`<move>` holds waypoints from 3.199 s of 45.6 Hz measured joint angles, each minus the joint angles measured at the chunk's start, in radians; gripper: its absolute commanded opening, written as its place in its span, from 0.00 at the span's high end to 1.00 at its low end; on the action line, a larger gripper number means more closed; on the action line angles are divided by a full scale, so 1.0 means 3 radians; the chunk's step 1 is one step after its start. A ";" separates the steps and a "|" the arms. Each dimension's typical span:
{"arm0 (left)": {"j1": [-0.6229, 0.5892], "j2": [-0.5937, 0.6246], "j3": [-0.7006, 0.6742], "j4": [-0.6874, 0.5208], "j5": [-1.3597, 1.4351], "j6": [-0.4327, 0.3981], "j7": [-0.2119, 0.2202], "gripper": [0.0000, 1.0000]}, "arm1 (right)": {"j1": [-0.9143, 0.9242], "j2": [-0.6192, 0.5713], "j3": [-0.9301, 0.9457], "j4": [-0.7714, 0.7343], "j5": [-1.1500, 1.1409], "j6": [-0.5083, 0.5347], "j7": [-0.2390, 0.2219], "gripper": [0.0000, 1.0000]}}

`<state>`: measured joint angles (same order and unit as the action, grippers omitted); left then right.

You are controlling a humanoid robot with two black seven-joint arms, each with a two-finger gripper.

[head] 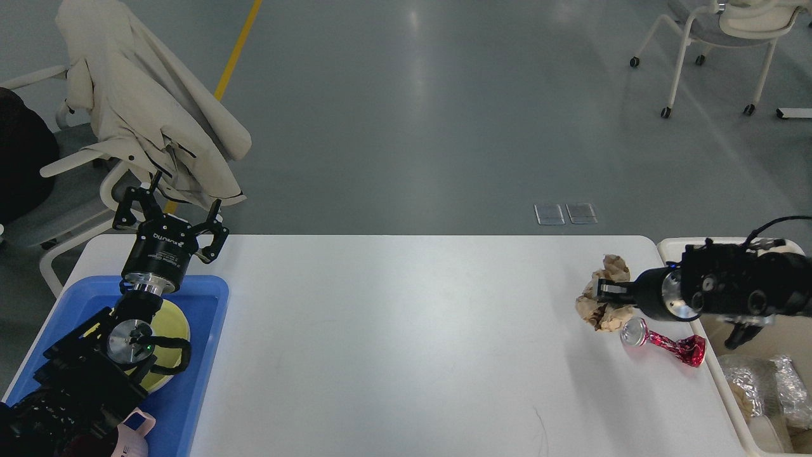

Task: Tidy desktop
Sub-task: 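Lift the beige paper and drop it into the white bin, then lower the right gripper toward the red plastic item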

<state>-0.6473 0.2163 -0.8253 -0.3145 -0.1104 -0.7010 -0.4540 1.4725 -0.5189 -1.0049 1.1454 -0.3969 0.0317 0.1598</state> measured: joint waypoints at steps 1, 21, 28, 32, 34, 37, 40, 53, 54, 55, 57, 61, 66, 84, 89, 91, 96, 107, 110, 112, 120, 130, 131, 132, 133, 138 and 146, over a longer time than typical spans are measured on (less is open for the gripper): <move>0.0000 0.0000 0.0000 0.0000 0.0000 0.0000 0.0000 0.00 | 0.0174 -0.0053 -0.0092 0.0074 -0.0010 0.0055 0.0000 1.00; 0.0000 0.0000 0.0000 0.0000 0.0000 0.0000 0.0000 0.00 | 0.3653 -0.0261 -0.1161 0.0237 -0.1085 0.2907 0.1013 1.00; 0.0000 0.0000 0.0000 0.0000 0.0000 0.0000 0.0000 0.00 | 0.3421 -0.0386 -0.1396 -0.0064 -0.1288 0.2672 0.1052 1.00; 0.0000 0.0000 0.0000 0.0000 0.0000 0.0000 0.0000 0.00 | 0.2723 -0.0509 -0.1534 -0.0450 -0.1298 0.2097 0.1022 1.00; 0.0000 0.0000 0.0000 -0.0001 0.0000 0.0000 0.0000 0.00 | 0.2263 -0.0590 -0.1554 -0.0759 -0.1286 0.1740 0.1010 1.00; 0.0000 0.0001 0.0000 0.0000 -0.0001 0.0000 0.0000 0.00 | 0.1573 -0.0699 -0.1527 -0.1360 -0.1232 0.1211 0.0996 1.00; 0.0000 0.0000 0.0000 0.0000 -0.0001 0.0000 0.0000 0.00 | 0.0682 -0.0758 -0.1351 -0.2081 -0.0962 0.0728 0.0990 1.00; 0.0000 0.0000 0.0000 0.0000 0.0000 0.0000 -0.0005 0.00 | -0.2210 -0.0181 -0.0964 -0.3270 0.0501 0.0125 0.0622 0.73; 0.0000 0.0003 0.0000 0.0001 -0.0001 0.0000 -0.0007 0.00 | -0.2347 -0.0141 -0.0964 -0.3294 0.0554 0.0110 0.0581 0.65; 0.0000 0.0002 0.0000 0.0002 -0.0002 0.0000 -0.0008 0.00 | -0.2419 -0.0115 -0.0960 -0.3322 0.0589 0.0093 0.0548 0.45; 0.0000 -0.0001 0.0000 0.0000 0.0000 0.0000 -0.0007 0.00 | -0.2513 -0.0071 -0.0952 -0.3382 0.0640 0.0061 0.0483 0.00; 0.0000 0.0000 0.0000 0.0000 0.0000 0.0000 -0.0007 0.00 | -0.2588 -0.0034 -0.0940 -0.3398 0.0675 0.0055 0.0416 0.00; 0.0000 -0.0001 0.0000 0.0000 0.0000 0.0000 -0.0007 0.00 | -0.2605 -0.0032 -0.0928 -0.3406 0.0683 0.0054 0.0398 0.00; 0.0000 0.0000 0.0000 0.0000 0.0000 0.0000 -0.0004 0.00 | -0.2358 -0.0070 -0.0970 -0.3203 0.0642 0.0111 0.0407 0.00; 0.0000 0.0000 0.0000 0.0000 0.0000 0.0000 -0.0001 0.00 | -0.1691 -0.0231 -0.1113 -0.2744 0.0580 0.0134 0.0444 0.00; 0.0000 0.0000 0.0000 -0.0001 0.0000 0.0000 0.0000 0.00 | -0.1104 -0.0316 -0.1240 -0.2192 0.0446 0.0139 0.0463 0.00; 0.0000 0.0000 0.0000 -0.0001 0.0000 0.0000 0.0000 0.00 | 0.0004 -0.0417 -0.1669 -0.0789 -0.0057 0.0158 0.0471 0.00; 0.0000 0.0000 0.0000 0.0000 0.0000 0.0000 0.0000 0.00 | 0.2512 -0.0224 -0.1905 0.1301 -0.0943 0.1702 0.0660 0.00; 0.0000 0.0000 0.0000 0.0000 0.0000 0.0000 0.0000 0.00 | 0.3198 -0.0267 -0.1592 0.1323 -0.0985 0.2377 0.0856 0.00; 0.0000 0.0000 0.0000 0.0000 0.0000 0.0000 0.0000 0.00 | 0.3619 -0.0307 -0.1379 0.1301 -0.0998 0.2714 0.0946 0.00; -0.0001 0.0001 0.0000 0.0001 -0.0001 0.0000 0.0000 0.00 | 0.4423 -0.0477 -0.0635 0.1234 -0.1062 0.3081 0.1043 0.00; -0.0001 0.0000 0.0000 0.0001 0.0000 0.0000 0.0000 0.00 | 0.3959 -0.0566 -0.0444 0.1222 -0.1484 0.3072 0.0912 0.00; -0.0001 0.0000 0.0000 0.0000 0.0000 0.0000 0.0000 0.00 | 0.3822 -0.0568 -0.0457 0.1215 -0.1547 0.3004 0.0903 0.00; -0.0001 0.0000 0.0000 -0.0001 0.0000 0.0000 0.0000 0.00 | 0.3627 -0.0571 -0.0483 0.1193 -0.1640 0.2867 0.0896 0.00; -0.0001 0.0000 0.0000 -0.0001 0.0000 0.0000 0.0000 0.00 | 0.3445 -0.0572 -0.0507 0.1155 -0.1723 0.2713 0.0892 0.00; -0.0001 0.0000 0.0000 0.0000 0.0000 0.0000 0.0000 0.00 | 0.2341 -0.0517 -0.0618 0.0679 -0.2233 0.1641 0.0878 0.00; -0.0001 0.0000 0.0000 0.0000 0.0000 0.0000 0.0000 0.00 | 0.0500 -0.0159 -0.0625 -0.0654 -0.2374 -0.0068 0.0877 0.00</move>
<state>-0.6475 0.2162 -0.8253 -0.3146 -0.1104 -0.7010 -0.4540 1.6224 -0.5668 -1.1924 0.9492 -1.1090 0.0112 0.4228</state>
